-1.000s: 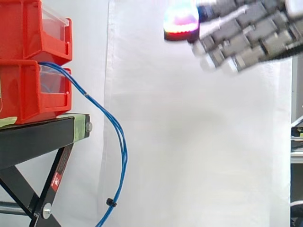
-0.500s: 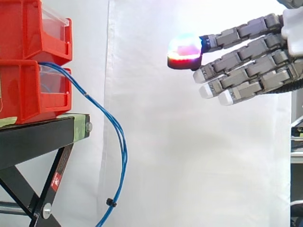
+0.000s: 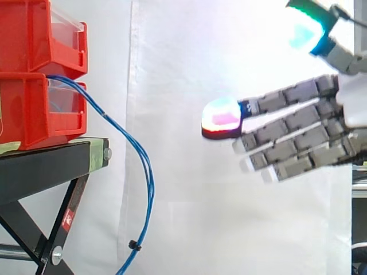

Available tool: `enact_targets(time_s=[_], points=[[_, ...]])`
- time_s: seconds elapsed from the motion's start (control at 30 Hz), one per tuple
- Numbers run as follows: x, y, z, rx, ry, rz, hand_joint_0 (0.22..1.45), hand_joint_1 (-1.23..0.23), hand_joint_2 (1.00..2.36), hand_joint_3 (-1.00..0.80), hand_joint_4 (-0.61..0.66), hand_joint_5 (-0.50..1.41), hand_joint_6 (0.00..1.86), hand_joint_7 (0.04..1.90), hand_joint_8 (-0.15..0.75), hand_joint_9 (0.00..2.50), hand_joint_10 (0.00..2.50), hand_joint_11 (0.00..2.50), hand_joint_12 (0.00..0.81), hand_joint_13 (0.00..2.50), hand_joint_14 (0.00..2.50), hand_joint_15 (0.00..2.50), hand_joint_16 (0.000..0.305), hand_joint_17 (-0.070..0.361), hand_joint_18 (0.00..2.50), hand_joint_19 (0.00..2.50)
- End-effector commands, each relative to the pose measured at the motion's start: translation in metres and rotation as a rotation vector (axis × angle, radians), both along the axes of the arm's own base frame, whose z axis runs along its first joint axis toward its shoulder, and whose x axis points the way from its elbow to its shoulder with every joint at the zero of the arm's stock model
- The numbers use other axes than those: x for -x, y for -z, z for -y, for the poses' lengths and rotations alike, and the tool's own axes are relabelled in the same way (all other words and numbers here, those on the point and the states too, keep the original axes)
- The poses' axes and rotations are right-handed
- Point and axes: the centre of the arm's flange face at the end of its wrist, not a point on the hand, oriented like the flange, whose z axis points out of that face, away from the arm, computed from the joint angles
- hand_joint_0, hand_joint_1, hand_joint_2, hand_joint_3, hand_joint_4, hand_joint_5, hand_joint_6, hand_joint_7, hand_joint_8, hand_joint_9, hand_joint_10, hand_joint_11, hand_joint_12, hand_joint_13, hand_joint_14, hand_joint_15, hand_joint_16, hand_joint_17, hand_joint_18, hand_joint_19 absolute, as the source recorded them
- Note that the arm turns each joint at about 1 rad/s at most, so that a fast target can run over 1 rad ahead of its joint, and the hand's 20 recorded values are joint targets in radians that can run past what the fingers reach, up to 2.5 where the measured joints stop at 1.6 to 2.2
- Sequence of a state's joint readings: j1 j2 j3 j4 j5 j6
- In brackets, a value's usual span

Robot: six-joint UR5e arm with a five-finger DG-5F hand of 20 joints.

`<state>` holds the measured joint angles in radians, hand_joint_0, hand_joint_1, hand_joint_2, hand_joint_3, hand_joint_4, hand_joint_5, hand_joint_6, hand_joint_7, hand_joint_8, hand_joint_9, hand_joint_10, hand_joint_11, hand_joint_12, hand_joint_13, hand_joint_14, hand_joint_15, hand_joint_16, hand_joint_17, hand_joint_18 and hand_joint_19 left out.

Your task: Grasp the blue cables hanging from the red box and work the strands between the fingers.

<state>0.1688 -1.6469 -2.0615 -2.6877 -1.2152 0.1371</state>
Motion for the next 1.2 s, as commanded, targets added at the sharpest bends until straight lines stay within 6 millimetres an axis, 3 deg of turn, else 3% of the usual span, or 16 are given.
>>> enact_targets(time_s=[0.0, 0.97, 1.07, 1.17], points=[[-0.007, 0.021, -0.001, -0.035, 0.004, -0.022, 0.74, -0.52, 1.0, -1.0, 0.13, -0.4, 0.01, 0.66, 0.276, 0.08, 0.0, 0.06, 0.359, 0.0, 0.0, 0.14, 0.06, 0.134, 0.02, 0.26], [-0.015, 0.023, -0.002, 0.027, 0.011, 0.018, 0.74, -0.52, 1.0, -1.0, 0.13, -0.39, 0.01, 0.67, 0.279, 0.1, 0.0, 0.09, 0.358, 0.0, 0.0, 0.15, 0.059, 0.133, 0.03, 0.26], [-0.018, 0.032, -0.002, 0.044, 0.013, 0.005, 0.74, -0.52, 1.0, -1.0, 0.13, -0.39, 0.01, 0.67, 0.279, 0.1, 0.0, 0.09, 0.358, 0.0, 0.0, 0.14, 0.059, 0.134, 0.03, 0.26], [-0.028, 0.055, -0.004, 0.032, 0.012, 0.006, 0.74, -0.52, 1.0, -1.0, 0.13, -0.39, 0.01, 0.67, 0.28, 0.1, 0.0, 0.09, 0.358, 0.0, 0.0, 0.15, 0.059, 0.134, 0.03, 0.26]])
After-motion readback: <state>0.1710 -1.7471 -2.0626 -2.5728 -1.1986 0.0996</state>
